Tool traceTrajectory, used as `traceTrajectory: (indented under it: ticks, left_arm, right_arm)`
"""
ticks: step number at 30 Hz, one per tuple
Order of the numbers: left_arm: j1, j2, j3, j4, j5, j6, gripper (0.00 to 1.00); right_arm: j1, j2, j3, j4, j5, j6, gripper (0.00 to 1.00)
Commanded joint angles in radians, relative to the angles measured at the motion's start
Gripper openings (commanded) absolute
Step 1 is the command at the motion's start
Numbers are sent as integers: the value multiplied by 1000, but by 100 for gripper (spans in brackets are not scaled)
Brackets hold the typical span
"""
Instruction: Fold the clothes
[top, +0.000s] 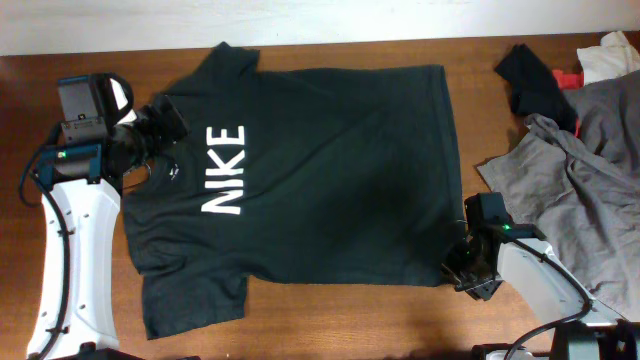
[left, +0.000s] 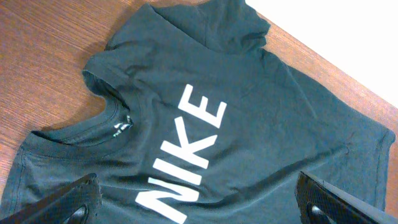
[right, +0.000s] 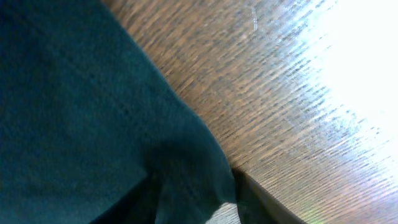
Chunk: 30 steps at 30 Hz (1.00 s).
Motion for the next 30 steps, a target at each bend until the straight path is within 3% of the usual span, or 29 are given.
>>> traceTrajectory:
  ticks: [1, 3, 7, 23, 27, 30]
  left_arm:
    - [-3, 2, 16, 1, -4, 9, 99]
    - [-3, 2, 16, 1, -3, 9, 99]
    - [-3, 2, 16, 1, -3, 9, 99]
    - [-3, 2, 16, 2, -3, 9, 99]
    - [-3, 2, 16, 117, -12, 9, 99]
    - [-3, 2, 16, 115, -11, 9, 99]
  right_arm:
    - [5, 5, -14, -6, 2, 7, 29]
    - [5, 5, -14, -6, 2, 7, 15]
    - [5, 5, -14, -6, 5, 7, 9]
    - [5, 5, -14, -7, 5, 7, 9]
    - [5, 5, -14, -10, 5, 8, 10]
    - [5, 5, -14, -10, 5, 7, 14]
